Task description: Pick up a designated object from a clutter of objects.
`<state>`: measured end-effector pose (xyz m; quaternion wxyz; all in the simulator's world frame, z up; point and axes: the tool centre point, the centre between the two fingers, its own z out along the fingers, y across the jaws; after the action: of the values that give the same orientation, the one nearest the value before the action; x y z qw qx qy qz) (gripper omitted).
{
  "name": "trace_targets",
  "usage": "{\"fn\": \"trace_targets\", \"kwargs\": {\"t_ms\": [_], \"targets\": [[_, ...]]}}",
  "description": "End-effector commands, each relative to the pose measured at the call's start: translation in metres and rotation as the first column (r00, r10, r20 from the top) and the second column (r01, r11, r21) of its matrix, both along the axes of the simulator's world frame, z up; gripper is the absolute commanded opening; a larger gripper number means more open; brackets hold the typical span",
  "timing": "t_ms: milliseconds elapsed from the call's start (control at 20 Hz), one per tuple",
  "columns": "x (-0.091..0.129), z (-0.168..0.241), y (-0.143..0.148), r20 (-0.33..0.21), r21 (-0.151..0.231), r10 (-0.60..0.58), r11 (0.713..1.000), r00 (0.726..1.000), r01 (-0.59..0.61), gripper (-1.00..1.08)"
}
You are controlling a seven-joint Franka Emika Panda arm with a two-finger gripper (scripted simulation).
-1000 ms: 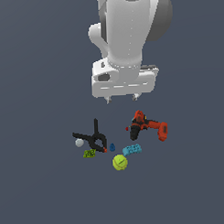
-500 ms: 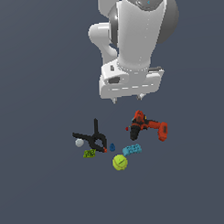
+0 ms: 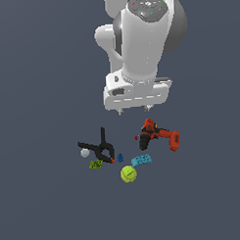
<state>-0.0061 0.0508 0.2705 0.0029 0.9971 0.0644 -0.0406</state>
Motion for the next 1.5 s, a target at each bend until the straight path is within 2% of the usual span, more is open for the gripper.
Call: {"fn": "trace_targets", "kwargs": {"t_ms": [0,300,550,950,1200,1450], "targets": [[0.006,-0.01,-0.01,0.003,0.005,-0.019,1.0,1.0,0.019,1.0],[0.027,-0.047,-0.051,0.017,0.021,-0.091,0.996,0.996,0.09,1.0],[0.043,-0.095,-0.105,0.036,0.03,-0.178,0.984,0.983,0.177,1.0],[0.048,-0.164,-0.186,0.065,0.023,-0.296,0.955,0.953,0.295,1.0],[0.045,-0.188,-0.215,0.076,0.015,-0.335,0.942,0.939,0.335,1.0],[0.042,-0.198,-0.227,0.08,0.011,-0.351,0.936,0.933,0.351,1.0]]}}
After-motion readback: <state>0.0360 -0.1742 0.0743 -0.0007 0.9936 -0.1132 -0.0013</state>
